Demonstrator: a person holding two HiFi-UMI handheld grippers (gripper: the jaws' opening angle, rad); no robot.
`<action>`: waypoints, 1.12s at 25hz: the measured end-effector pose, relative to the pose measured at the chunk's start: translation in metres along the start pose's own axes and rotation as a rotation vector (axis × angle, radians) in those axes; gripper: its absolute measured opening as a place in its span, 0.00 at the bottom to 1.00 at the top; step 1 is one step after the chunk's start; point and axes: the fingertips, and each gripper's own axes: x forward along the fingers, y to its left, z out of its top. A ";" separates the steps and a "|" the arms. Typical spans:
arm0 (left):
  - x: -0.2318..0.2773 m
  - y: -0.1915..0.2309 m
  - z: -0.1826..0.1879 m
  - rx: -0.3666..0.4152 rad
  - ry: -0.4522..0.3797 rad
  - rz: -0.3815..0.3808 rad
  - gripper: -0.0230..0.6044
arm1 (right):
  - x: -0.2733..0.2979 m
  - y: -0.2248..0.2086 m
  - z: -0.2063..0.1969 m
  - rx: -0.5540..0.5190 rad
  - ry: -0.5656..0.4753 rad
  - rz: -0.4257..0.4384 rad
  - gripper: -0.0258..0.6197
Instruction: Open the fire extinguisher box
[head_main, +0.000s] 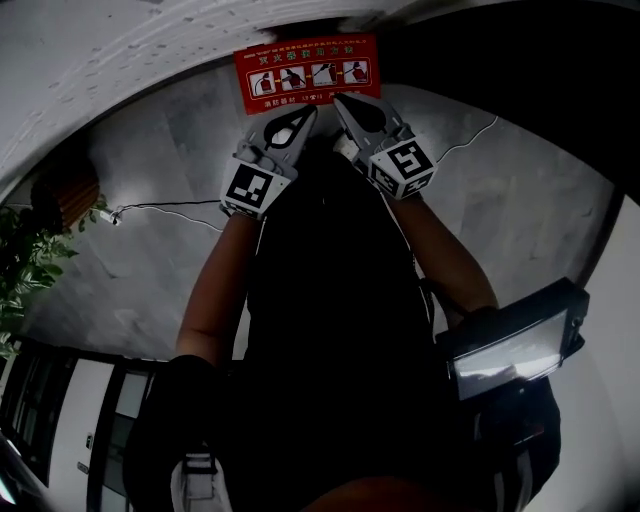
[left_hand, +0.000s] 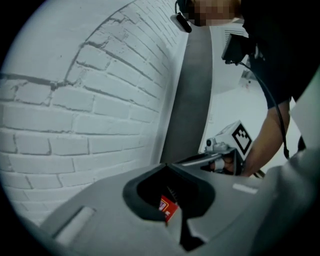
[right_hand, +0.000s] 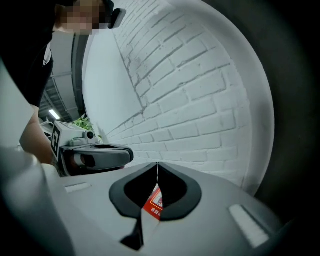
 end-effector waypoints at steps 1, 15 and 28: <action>0.005 0.001 -0.010 -0.001 0.010 0.000 0.04 | 0.002 -0.006 -0.012 0.014 0.006 -0.012 0.05; 0.050 0.003 -0.115 -0.003 0.122 0.013 0.04 | 0.022 -0.062 -0.158 0.431 0.086 -0.073 0.09; 0.068 -0.002 -0.163 -0.022 0.170 0.026 0.04 | 0.020 -0.093 -0.227 0.790 0.049 -0.174 0.21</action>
